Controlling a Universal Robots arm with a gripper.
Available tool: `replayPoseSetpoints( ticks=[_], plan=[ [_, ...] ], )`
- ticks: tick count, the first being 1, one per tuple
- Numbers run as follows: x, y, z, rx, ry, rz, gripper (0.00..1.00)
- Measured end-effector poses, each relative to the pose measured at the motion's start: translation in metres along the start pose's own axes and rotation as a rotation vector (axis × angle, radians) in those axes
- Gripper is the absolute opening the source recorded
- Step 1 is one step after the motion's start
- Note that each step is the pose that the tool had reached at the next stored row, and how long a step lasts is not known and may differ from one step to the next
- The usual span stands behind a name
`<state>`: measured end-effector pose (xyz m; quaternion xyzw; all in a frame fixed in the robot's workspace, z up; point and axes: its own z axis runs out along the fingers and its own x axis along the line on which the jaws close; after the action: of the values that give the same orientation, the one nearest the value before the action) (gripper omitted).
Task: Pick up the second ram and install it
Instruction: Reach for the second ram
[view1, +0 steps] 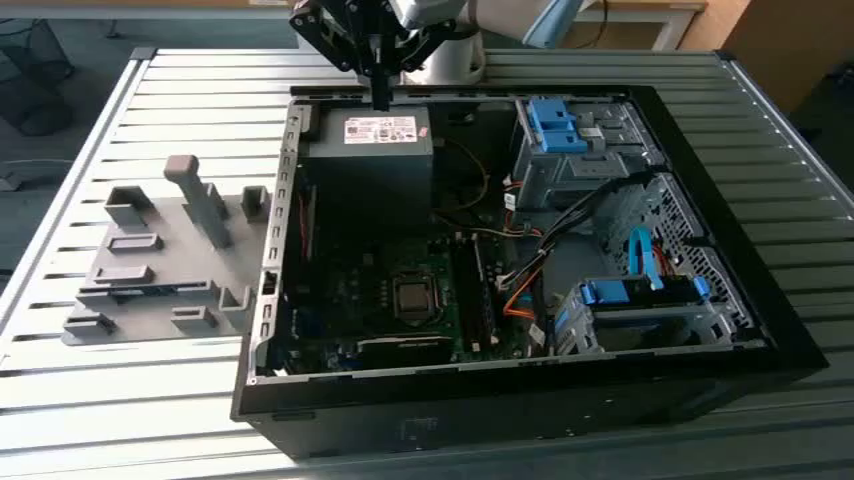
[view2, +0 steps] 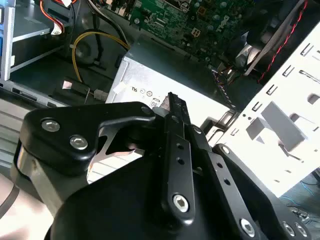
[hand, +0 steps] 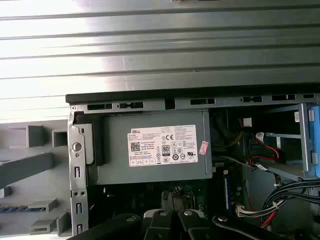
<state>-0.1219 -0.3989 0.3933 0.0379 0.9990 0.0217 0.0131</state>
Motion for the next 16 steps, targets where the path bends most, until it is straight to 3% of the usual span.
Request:
replayPoseSetpoints(
  ticks=[16],
  plan=[
    [0.0038, -0.0003, -0.0001, 0.0, 0.0, 0.0, 0.11]
  ],
)
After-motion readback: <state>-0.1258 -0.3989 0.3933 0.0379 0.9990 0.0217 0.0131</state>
